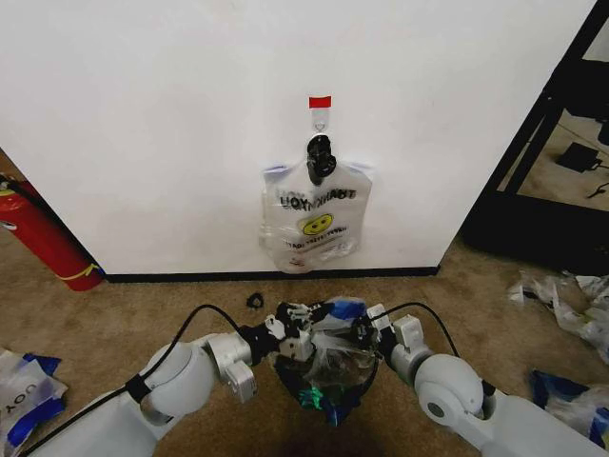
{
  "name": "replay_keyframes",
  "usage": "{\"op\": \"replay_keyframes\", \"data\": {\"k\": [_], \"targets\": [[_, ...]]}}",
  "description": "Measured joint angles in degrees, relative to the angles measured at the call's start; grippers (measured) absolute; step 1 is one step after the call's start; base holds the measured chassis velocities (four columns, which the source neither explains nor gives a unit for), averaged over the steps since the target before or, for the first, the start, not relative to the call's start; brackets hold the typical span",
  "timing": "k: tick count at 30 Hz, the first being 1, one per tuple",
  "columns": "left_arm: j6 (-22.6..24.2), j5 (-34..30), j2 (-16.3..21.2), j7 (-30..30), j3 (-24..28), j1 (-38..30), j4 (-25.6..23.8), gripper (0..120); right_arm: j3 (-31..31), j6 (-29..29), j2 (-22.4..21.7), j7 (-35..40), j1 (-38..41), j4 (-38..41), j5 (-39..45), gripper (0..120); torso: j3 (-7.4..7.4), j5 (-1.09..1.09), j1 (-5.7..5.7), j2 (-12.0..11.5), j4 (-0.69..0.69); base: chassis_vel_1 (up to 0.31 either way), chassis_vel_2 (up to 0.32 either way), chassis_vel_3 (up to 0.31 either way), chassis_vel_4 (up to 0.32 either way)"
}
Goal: Pick up the garbage bag from the wall and place it over the trash bin.
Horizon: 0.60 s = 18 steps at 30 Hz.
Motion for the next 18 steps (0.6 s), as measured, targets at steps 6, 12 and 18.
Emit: {"op": "replay_keyframes", "data": {"k": [6, 12, 18], "targets": [[12.6, -14.7, 1.8, -6.7, -0.7, -0.8, 0.3, 0, 2.8, 13.4, -1.8, -11.3, -2.0, -3.1, -7.6, 0, 0.0, 0.0, 0.0, 0.0, 0.01, 0.0, 0.0, 0.0, 0.0], [16.6, -18.3, 2.9, -7.3, -1.6, 0.2, 0.7, 0, 4.0, 17.8, -1.6, -12.1, -3.6, -3.6, -8.6, 0, 0.0, -0.01, 0.0, 0.0, 0.0, 0.0, 0.0, 0.0, 0.0], [17.3, -17.6, 3.3, -6.1, -2.7, 1.2, 2.1, 0, 4.8, 19.1, -0.7, -10.2, -5.4, -2.7, -3.8, 0, 0.0, 0.0, 0.0, 0.0, 0.0, 0.0, 0.0, 0.0, 0.0]]}}
